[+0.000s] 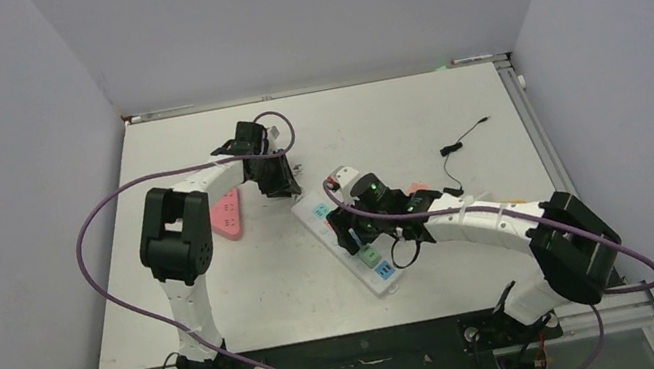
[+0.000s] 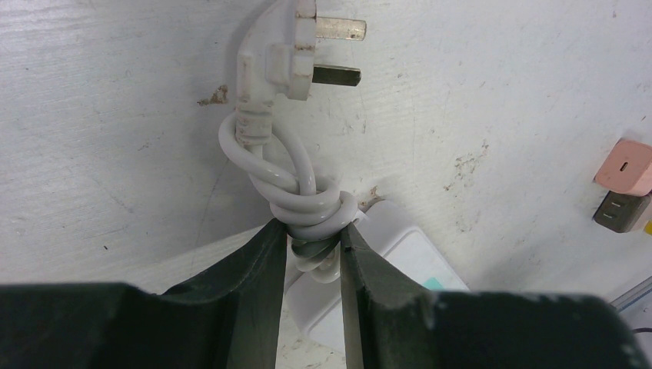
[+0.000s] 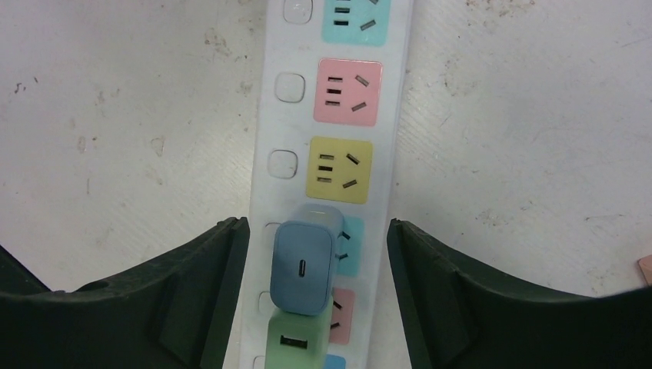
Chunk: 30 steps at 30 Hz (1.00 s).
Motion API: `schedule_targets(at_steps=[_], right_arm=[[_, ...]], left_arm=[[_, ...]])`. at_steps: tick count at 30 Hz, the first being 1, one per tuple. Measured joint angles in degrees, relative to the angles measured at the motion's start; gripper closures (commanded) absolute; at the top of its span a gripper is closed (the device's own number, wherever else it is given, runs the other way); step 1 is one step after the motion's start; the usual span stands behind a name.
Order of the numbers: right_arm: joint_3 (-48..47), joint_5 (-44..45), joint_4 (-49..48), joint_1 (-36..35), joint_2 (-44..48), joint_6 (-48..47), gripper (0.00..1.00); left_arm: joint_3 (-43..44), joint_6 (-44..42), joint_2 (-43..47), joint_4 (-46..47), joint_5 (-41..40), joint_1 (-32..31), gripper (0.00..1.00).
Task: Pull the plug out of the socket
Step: Place the plug at the center of the board, then remove the plug from the socket.
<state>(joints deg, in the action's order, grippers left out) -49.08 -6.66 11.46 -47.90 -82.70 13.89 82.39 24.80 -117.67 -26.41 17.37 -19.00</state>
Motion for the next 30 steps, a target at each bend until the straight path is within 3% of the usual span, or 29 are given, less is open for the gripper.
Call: schedule_targets(at_steps=[7, 16, 30], right_arm=[[-1.6, 4.3, 2.1, -3.2, -2.6, 0.0, 0.36], [-3.4, 12.3, 3.9, -7.6, -4.0, -0.2, 0.48], [-4.0, 16.4, 5.4, -8.8, -6.1, -0.3, 0.57]], left_arm=[[0.0, 0.0, 0.0, 0.0, 0.0, 0.0, 1.00], [0.0, 0.0, 0.0, 0.0, 0.2, 0.1, 1.00], [0.0, 0.0, 0.0, 0.0, 0.2, 0.1, 1.00]])
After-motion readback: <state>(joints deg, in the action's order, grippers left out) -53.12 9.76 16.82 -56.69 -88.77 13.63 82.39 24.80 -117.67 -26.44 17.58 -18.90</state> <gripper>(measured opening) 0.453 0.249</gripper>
